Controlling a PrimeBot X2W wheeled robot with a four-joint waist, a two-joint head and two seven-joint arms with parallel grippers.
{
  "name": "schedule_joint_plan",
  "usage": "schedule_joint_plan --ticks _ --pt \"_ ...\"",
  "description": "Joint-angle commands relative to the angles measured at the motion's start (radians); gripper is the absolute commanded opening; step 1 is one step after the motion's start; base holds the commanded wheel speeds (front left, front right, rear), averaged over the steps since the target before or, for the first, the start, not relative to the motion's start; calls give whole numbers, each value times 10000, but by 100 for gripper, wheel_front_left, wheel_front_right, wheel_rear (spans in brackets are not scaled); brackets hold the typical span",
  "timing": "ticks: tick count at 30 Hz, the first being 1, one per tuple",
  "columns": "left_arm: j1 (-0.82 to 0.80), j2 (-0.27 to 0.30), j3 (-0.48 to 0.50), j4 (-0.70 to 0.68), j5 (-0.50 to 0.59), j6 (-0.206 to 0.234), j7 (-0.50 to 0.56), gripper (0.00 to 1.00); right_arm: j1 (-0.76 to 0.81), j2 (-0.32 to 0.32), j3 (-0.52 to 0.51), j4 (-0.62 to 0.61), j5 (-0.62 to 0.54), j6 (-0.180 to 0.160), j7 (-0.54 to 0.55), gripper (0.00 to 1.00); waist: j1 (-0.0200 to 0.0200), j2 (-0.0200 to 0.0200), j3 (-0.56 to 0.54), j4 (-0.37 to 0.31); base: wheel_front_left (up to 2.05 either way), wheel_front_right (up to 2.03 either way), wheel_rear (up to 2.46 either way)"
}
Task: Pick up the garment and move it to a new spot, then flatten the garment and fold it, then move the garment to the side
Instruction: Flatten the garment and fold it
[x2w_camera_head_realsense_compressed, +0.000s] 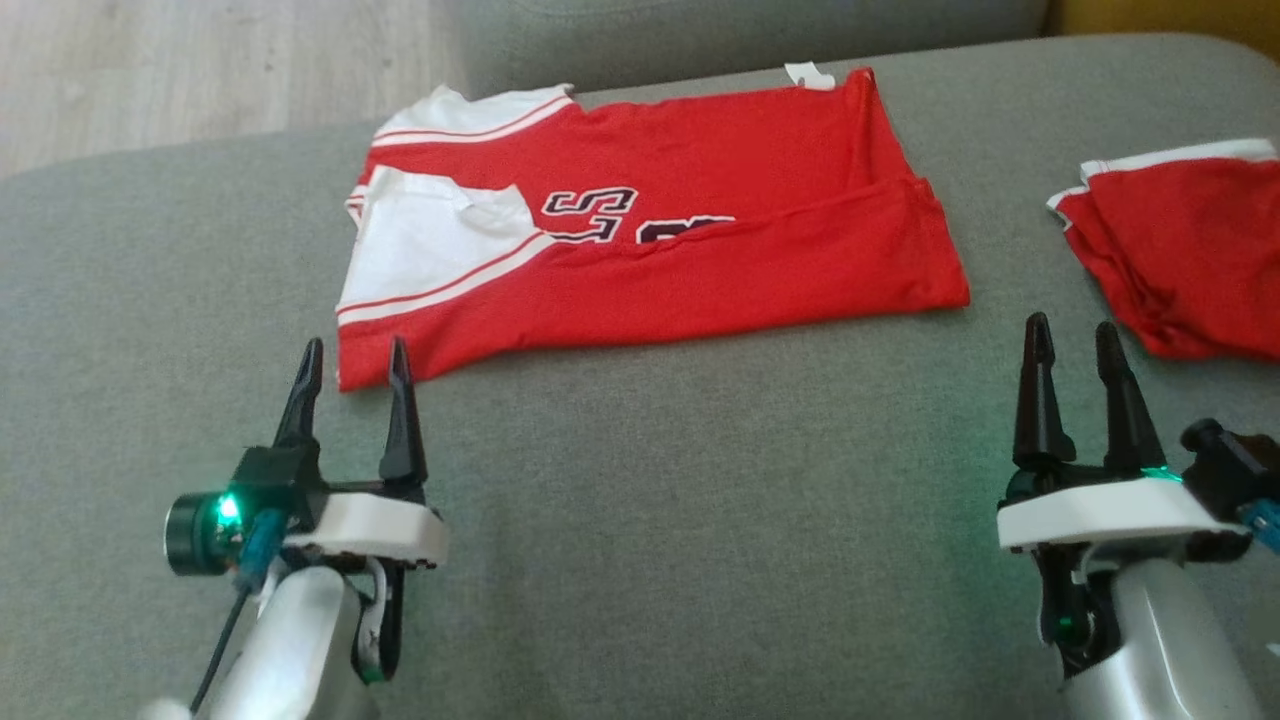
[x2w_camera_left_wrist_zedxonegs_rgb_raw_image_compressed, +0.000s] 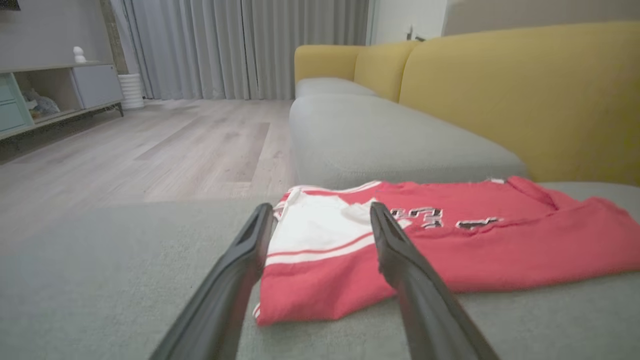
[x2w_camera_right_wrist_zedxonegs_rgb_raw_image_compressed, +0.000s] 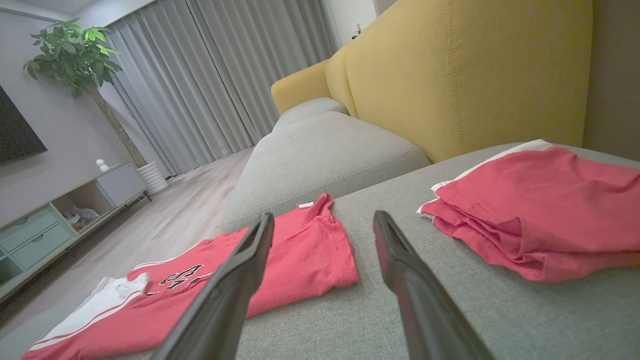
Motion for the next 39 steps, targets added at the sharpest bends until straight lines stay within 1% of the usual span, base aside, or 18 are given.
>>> schedule_joint_plan --ticks 1,4,8,14,17,21,22,23,25,29,31,35,39 --pt "-668 217 374 214 103 -12 61 100 -352 -7 322 -379 73 -7 -62 100 0 -1 152 -126 0 0 0" --pt "-1177 327 490 1261 57 118 463 100 -431 -7 505 -432 126 -7 -62 100 0 -1 385 -275 0 0 0" --pt "-1820 526 629 2387 19 229 690 100 -501 -6 727 -477 212 -7 -62 100 0 -1 712 -440 0 0 0" --pt "-2515 789 668 3920 -30 283 1284 100 -616 -6 926 -485 286 -7 -62 100 0 -1 1025 -636 0 0 0" --pt "-2719 815 639 4582 -99 240 1696 100 -639 -6 995 -493 331 -7 -62 100 0 -1 1082 -693 0 0 0" --pt "-2931 740 643 5058 -231 180 1807 100 -659 -5 1019 -501 368 -7 -62 100 0 -1 1116 -708 0 0 0" --pt "-2963 717 637 5152 -260 153 1812 60 -663 -5 1018 -492 363 -7 -62 100 0 -1 1113 -707 0 0 0" --pt "-2990 698 623 5233 -283 114 1808 0 -667 -5 1012 -479 355 -7 -62 100 0 -1 1106 -703 0 0 0" --pt "-3047 671 600 5300 -319 20 1637 0 -672 -5 996 -446 336 -7 -62 100 0 -1 1079 -691 0 0 0" --pt "-3215 593 694 5088 -452 -54 835 0 -678 -5 953 -322 246 -7 -62 100 0 -1 981 -599 0 0 0" --pt "-3260 559 717 4975 -485 -83 632 0 -695 -5 949 -257 181 -7 -62 100 0 -1 955 -560 0 0 0" --pt "-3382 406 790 4160 -565 -258 95 0 -939 -5 871 221 -195 -7 -45 100 0 -1 884 -374 0 0 0" --pt "-3296 291 650 3149 -403 -428 -25 0 -1598 -5 382 941 -806 -7 502 100 0 -1 897 -140 0 0 0"
